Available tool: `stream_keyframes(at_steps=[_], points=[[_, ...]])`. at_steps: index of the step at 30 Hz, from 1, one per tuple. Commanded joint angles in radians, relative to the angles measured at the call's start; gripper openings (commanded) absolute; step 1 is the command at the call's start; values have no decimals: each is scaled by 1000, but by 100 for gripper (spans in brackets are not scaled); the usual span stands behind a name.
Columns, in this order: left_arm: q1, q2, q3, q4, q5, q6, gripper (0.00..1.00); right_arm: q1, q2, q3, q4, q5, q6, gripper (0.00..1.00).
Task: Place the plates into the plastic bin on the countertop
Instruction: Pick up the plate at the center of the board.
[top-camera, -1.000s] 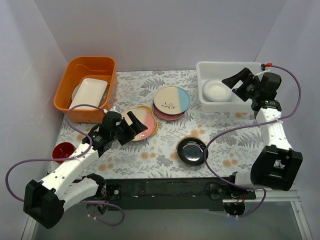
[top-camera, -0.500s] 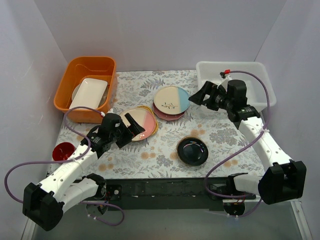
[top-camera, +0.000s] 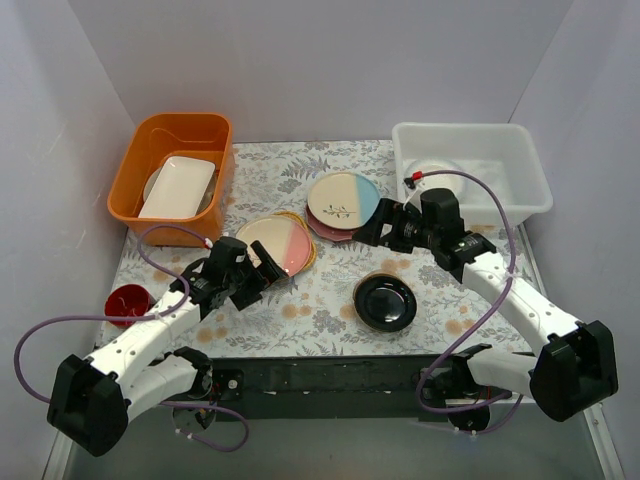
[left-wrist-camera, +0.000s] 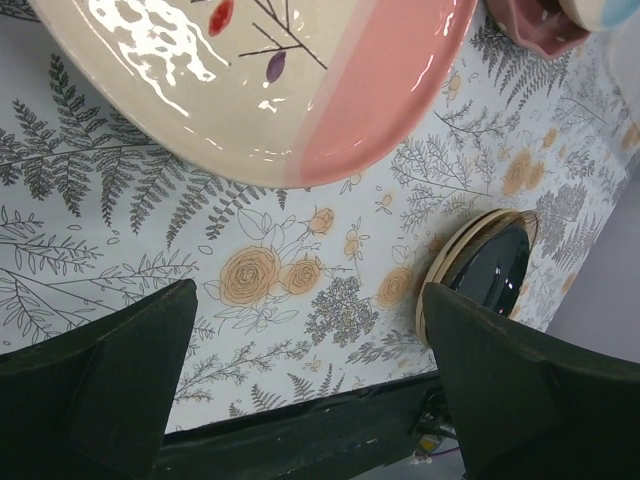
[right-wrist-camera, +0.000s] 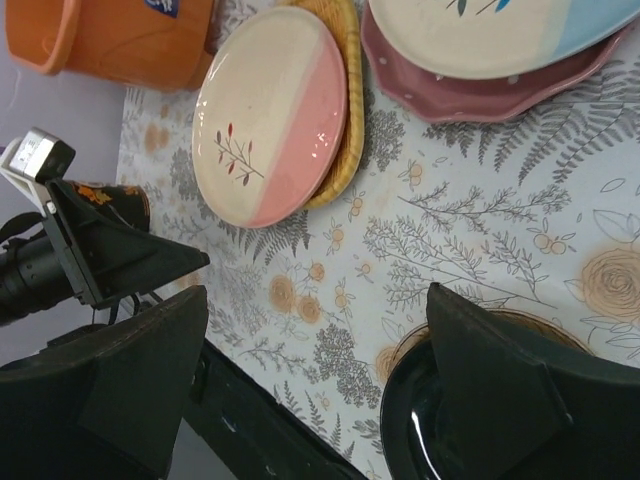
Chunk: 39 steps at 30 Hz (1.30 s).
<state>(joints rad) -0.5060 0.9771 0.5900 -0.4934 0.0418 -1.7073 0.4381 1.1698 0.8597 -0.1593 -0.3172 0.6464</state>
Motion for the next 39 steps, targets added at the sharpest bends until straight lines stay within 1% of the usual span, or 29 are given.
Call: stream_keyframes(at_steps=[1,7,8,11,15,18,20,28,32,33,35,36,39], points=[[-2,-8,-13,-5,-17,-31,94,50,4,-7,72,7,25,96],[1,20,-19,4,-29,-46,91,103,33,-22,101,10,42,95],[3,26,-15,3,-58,-46,91,111,34,-27,107,10,47,95],[14,34,-13,9,-72,-43,91,113,37,-30,106,10,42,95],[44,52,-21,26,-69,-23,86,113,31,-36,96,20,47,95],[86,63,-35,53,-43,-6,83,113,31,-48,104,18,50,95],[116,72,-48,70,9,1,80,113,36,-51,106,15,50,95],[170,110,-59,130,38,17,72,113,59,-62,124,6,55,95],[191,123,-71,167,44,15,65,113,70,-65,127,4,55,95],[193,138,-71,174,50,15,61,113,71,-65,129,4,53,95],[201,153,-73,180,53,18,58,113,73,-68,129,6,52,95],[204,167,-81,199,58,18,54,113,74,-70,130,6,52,95],[210,184,-97,228,64,12,48,113,80,-79,135,4,53,95]])
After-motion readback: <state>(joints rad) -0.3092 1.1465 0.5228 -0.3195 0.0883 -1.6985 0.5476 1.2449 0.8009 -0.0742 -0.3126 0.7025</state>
